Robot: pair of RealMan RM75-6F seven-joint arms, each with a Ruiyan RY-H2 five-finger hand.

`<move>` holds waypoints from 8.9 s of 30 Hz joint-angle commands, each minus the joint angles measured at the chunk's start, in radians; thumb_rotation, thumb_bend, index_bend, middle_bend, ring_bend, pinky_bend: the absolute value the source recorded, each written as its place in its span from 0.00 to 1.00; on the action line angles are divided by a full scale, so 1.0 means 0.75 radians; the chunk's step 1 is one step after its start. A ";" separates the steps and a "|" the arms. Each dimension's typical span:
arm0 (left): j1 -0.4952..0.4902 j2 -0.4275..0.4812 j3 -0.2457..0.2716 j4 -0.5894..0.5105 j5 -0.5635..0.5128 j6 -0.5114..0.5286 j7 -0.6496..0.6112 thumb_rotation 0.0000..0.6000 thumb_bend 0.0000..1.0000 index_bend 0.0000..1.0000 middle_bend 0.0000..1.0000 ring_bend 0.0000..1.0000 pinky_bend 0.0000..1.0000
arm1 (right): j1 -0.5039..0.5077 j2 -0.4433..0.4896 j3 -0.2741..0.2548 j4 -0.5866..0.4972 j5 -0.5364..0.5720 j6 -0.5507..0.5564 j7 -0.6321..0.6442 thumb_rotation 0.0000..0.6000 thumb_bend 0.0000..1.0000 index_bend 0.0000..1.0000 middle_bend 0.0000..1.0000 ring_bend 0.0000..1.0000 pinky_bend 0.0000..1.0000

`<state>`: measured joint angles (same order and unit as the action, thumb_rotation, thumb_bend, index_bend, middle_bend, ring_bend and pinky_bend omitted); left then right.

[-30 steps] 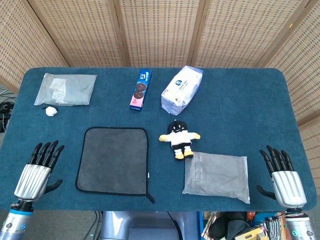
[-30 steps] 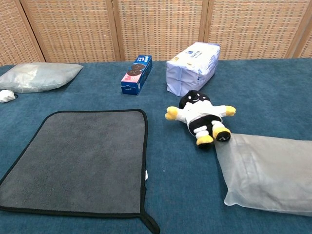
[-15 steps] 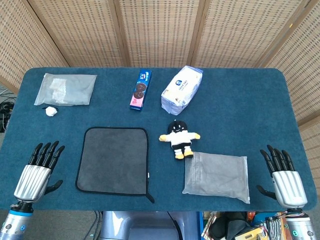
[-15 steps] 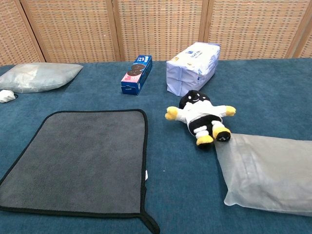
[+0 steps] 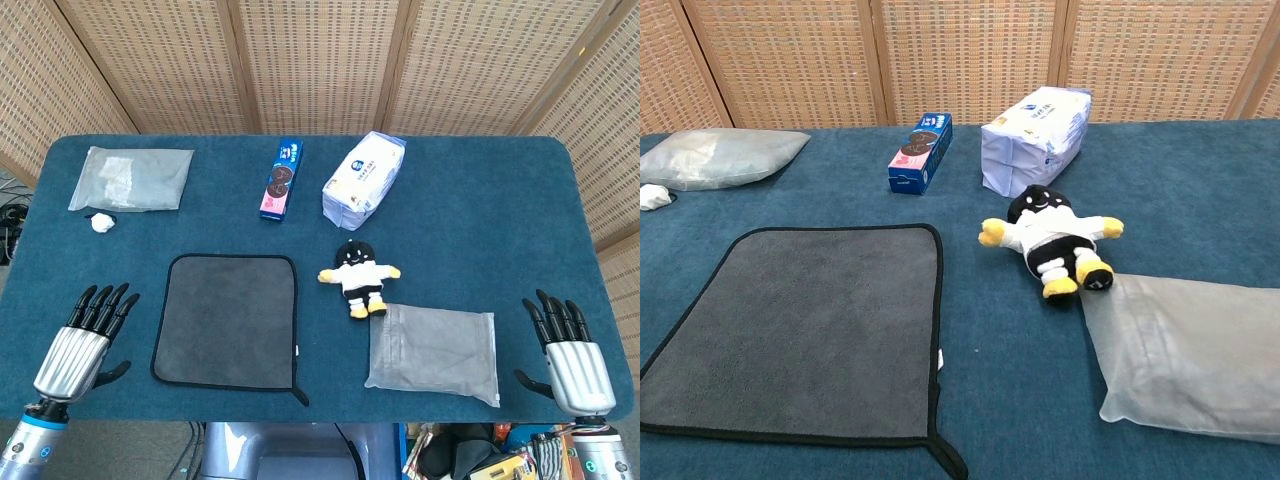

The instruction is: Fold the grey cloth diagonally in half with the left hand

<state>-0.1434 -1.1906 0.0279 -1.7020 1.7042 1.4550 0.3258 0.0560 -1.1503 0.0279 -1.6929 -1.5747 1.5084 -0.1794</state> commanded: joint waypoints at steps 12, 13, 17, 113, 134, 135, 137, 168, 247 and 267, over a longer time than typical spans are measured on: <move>-0.063 0.014 0.056 0.258 0.086 -0.061 -0.222 1.00 0.15 0.34 0.00 0.00 0.00 | 0.002 -0.006 0.003 0.002 0.008 -0.006 -0.005 1.00 0.00 0.00 0.00 0.00 0.00; -0.066 0.010 0.058 0.276 0.085 -0.067 -0.224 1.00 0.15 0.34 0.00 0.00 0.00 | 0.002 -0.006 0.003 0.002 0.008 -0.005 -0.004 1.00 0.00 0.00 0.00 0.00 0.00; -0.072 -0.022 0.074 0.360 0.093 -0.084 -0.230 1.00 0.15 0.35 0.00 0.00 0.00 | 0.000 -0.006 0.005 0.003 0.008 0.000 -0.002 1.00 0.00 0.00 0.00 0.00 0.00; -0.227 -0.309 0.161 0.515 0.002 -0.388 -0.047 1.00 0.38 0.54 0.00 0.00 0.00 | -0.018 0.012 0.023 0.018 0.003 0.049 0.093 1.00 0.00 0.00 0.00 0.00 0.00; -0.260 -0.298 0.126 0.476 -0.007 -0.368 -0.033 1.00 0.40 0.56 0.00 0.00 0.00 | -0.017 0.013 0.022 0.015 0.002 0.045 0.096 1.00 0.00 0.00 0.00 0.00 0.00; -0.266 -0.297 0.120 0.470 -0.009 -0.371 -0.028 1.00 0.40 0.56 0.00 0.00 0.00 | -0.017 0.013 0.023 0.014 0.003 0.044 0.097 1.00 0.00 0.00 0.00 0.00 0.00; -0.275 -0.298 0.110 0.463 -0.013 -0.375 -0.018 1.00 0.40 0.56 0.00 0.00 0.00 | -0.017 0.014 0.022 0.014 0.003 0.043 0.100 1.00 0.00 0.00 0.00 0.00 0.00; -0.589 -0.426 -0.157 0.428 -0.211 -0.613 0.259 1.00 0.40 0.58 0.00 0.00 0.00 | 0.007 0.020 0.032 0.051 0.056 -0.021 0.192 1.00 0.00 0.00 0.00 0.00 0.00; -1.004 -0.843 -0.319 0.799 -0.688 -0.674 0.573 1.00 0.40 0.19 0.00 0.00 0.00 | 0.029 0.021 0.036 0.093 0.096 -0.066 0.270 1.00 0.00 0.00 0.00 0.00 0.00; -0.567 -0.384 -0.126 0.039 -0.615 -0.211 0.365 1.00 0.25 0.00 0.00 0.00 0.00 | 0.028 0.027 0.036 0.092 0.103 -0.065 0.222 1.00 0.00 0.00 0.00 0.00 0.00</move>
<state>-0.6585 -1.5801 -0.1299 -1.5482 1.2434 1.2360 0.6369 0.0772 -1.1307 0.0551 -1.6227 -1.4956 1.4574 -0.0092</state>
